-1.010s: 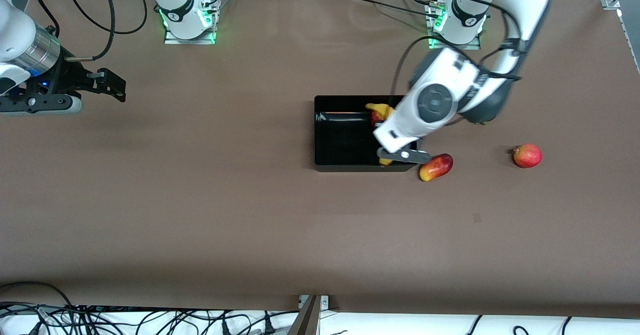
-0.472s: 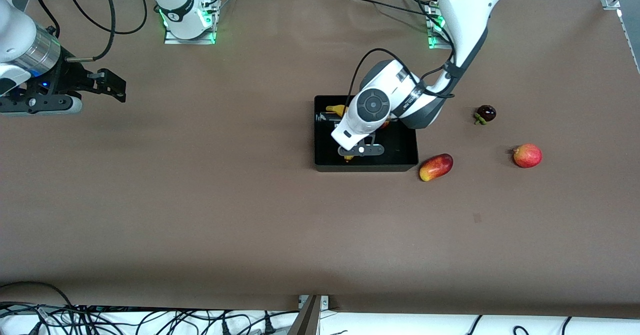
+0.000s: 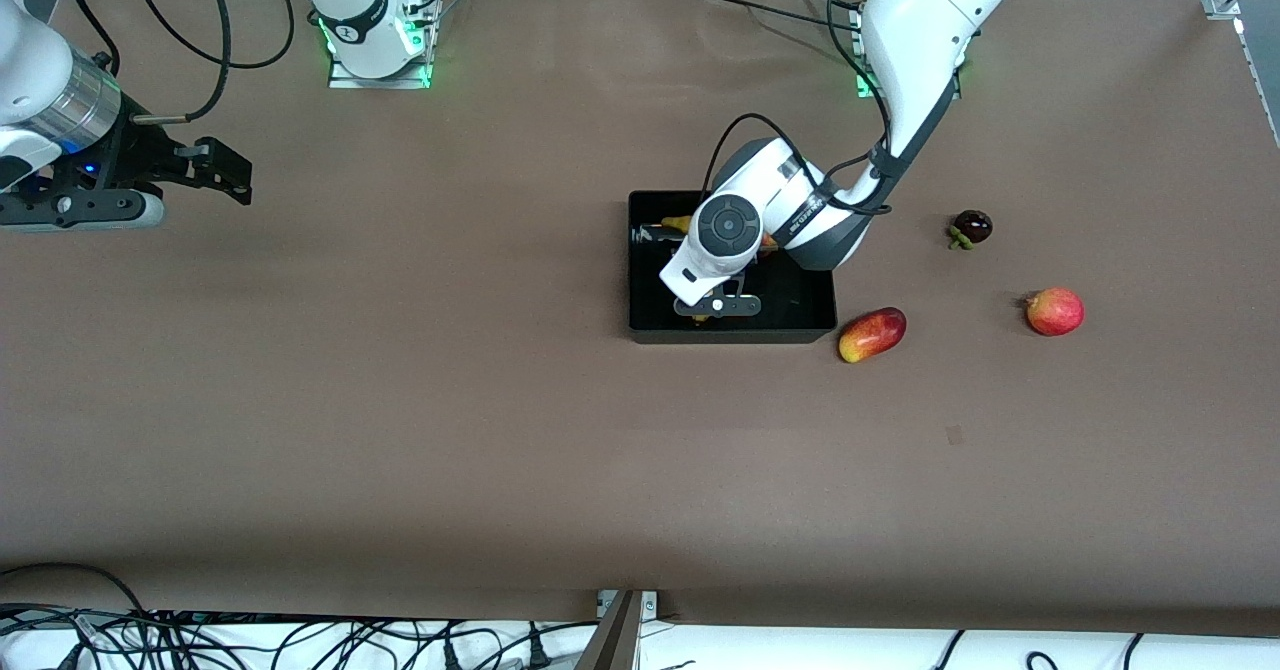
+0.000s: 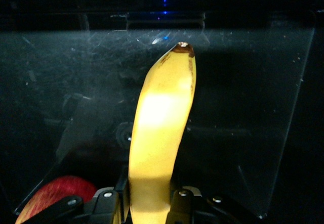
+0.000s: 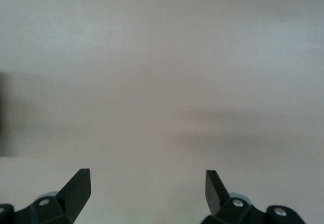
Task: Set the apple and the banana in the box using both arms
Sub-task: 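Open the left gripper to release the banana in the box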
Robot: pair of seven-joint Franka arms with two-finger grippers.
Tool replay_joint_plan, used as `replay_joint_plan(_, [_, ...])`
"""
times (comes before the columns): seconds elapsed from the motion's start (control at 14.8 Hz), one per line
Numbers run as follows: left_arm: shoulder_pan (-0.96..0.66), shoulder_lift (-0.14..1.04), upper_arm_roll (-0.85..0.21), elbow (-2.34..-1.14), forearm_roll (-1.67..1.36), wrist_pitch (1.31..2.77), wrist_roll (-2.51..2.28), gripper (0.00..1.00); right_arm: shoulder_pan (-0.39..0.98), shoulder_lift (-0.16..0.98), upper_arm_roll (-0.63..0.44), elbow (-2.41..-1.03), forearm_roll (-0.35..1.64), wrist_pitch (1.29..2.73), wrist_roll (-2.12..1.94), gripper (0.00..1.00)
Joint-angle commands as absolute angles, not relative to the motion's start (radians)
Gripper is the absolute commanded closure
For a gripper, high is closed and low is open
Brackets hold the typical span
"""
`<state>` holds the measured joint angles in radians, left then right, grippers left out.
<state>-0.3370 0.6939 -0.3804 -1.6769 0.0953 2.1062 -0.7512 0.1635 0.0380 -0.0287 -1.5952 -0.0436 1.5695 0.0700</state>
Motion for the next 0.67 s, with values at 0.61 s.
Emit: replay_joint_plan(0.61, [-0.155,0.485,-0.379,-1.442,0.120,1.705,-0.680,0.00,0.167,0.044,-0.028,-1.577,-0.051,1.571,0.080,0.00])
